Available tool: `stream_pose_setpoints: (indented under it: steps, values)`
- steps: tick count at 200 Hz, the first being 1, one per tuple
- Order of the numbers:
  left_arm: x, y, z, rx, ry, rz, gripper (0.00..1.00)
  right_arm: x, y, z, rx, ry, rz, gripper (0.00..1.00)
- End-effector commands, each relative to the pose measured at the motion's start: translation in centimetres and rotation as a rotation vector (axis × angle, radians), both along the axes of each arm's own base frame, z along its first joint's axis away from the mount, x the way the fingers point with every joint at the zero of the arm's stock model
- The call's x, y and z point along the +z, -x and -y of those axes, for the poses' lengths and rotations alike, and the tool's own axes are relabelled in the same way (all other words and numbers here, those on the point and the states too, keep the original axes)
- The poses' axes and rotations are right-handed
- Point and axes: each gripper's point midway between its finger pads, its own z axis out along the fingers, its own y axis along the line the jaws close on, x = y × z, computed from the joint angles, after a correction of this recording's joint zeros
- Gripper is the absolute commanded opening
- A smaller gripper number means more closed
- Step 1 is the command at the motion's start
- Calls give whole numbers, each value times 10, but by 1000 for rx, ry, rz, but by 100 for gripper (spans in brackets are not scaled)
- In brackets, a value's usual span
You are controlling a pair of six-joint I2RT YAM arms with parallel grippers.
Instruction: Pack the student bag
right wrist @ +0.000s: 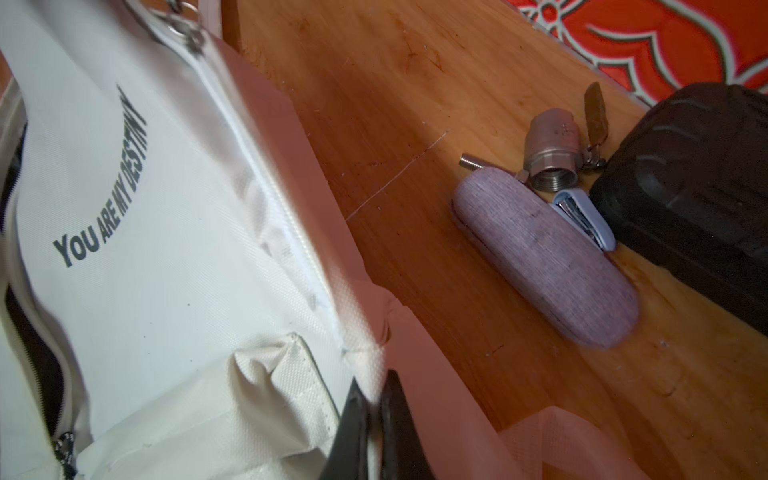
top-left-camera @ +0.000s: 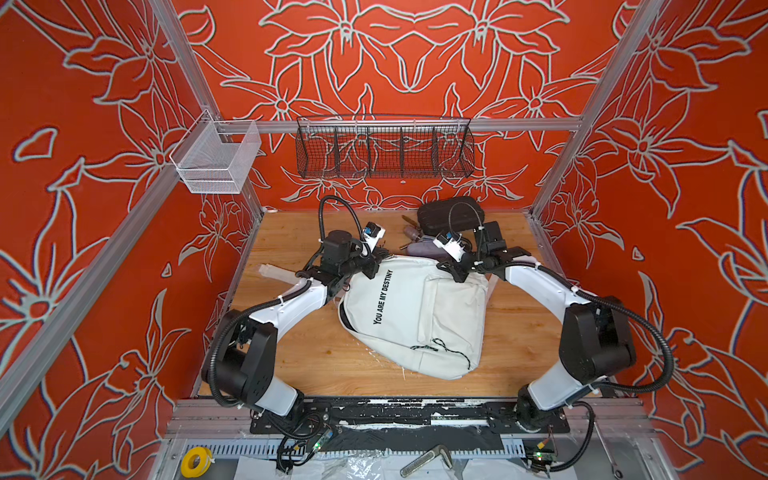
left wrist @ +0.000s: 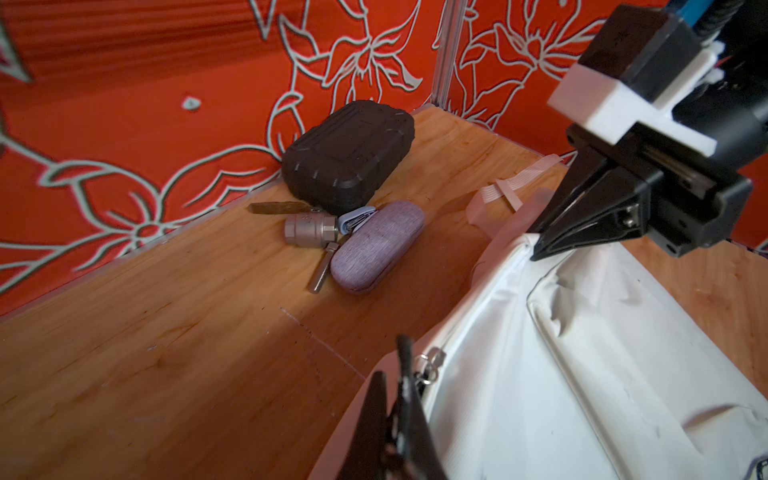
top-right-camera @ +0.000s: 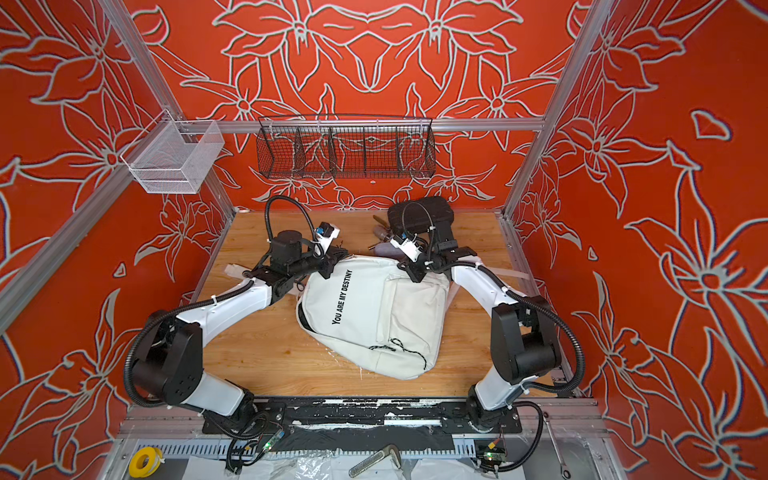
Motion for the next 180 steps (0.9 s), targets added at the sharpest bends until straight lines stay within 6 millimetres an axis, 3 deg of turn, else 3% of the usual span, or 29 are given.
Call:
stream_pose_setpoints:
  steps: [1, 24, 62, 77, 109, 137, 161, 180]
  values:
    - [15, -6, -49, 161, -39, 49, 0, -5, 3, 45, -171, 16, -74, 0]
    - [19, 5, -61, 162, -28, 49, 0, 3, 12, 47, -137, 5, -40, 0]
    - [59, 33, -13, -105, 64, 95, 0, 35, 31, 11, 46, -81, 76, 0]
    - [75, 43, 10, -194, 43, 130, 0, 50, 30, 1, 69, -77, 125, 26]
    - [108, 59, 35, -293, 22, 218, 0, 97, 25, -20, 104, -128, 194, 43]
    - [139, 66, 42, -327, 40, 287, 0, 136, 27, -57, 189, -162, 225, 49]
    - [161, 70, 48, -348, 58, 330, 0, 143, 24, -79, 266, -202, 236, 50]
    - [175, 72, 52, -361, 67, 353, 0, 134, 21, -92, 314, -216, 194, 50]
